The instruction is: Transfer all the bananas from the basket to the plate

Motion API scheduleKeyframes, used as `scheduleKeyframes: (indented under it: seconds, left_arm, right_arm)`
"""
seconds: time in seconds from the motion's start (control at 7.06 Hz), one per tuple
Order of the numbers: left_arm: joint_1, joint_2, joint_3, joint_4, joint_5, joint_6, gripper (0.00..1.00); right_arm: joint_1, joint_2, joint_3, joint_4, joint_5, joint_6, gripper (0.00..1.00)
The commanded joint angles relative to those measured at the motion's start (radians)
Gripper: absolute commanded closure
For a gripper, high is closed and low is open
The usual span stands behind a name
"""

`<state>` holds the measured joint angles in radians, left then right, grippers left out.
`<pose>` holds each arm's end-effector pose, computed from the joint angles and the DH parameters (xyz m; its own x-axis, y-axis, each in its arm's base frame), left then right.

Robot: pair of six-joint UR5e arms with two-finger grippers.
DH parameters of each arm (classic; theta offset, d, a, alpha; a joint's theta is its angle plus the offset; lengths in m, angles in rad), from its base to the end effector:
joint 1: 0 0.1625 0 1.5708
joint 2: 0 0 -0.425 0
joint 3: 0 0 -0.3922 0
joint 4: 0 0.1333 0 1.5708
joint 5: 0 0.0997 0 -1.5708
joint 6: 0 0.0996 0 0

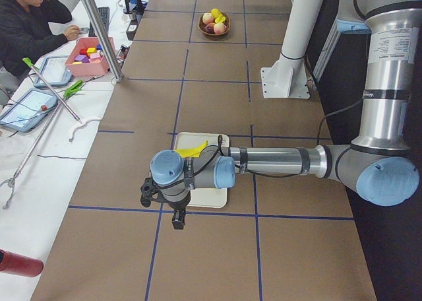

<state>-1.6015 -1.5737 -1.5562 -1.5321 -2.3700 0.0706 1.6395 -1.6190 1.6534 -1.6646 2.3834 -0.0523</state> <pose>-0.0769 -0.4874 0.6665 0.6963 0.0131 -0.7177 -0.0185 0.9998 0.0003 0.0929 -0.4617 0.6478 0.6857 0.0380 0.7269 -0.0327 0.9992 -0.0214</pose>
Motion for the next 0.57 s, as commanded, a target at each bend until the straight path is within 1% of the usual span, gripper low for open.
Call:
scheduleKeyframes:
  seconds: [0.0, 0.42]
  left_arm:
    - [0.000, 0.000, 0.001, 0.000, 0.000, 0.001, 0.00]
    - [0.000, -0.002, 0.001, 0.000, 0.000, 0.001, 0.00]
  right_arm:
    - [0.000, 0.001, -0.020, 0.016, 0.017, 0.011, 0.00]
    - [0.000, 0.001, -0.020, 0.017, 0.022, 0.011, 0.00]
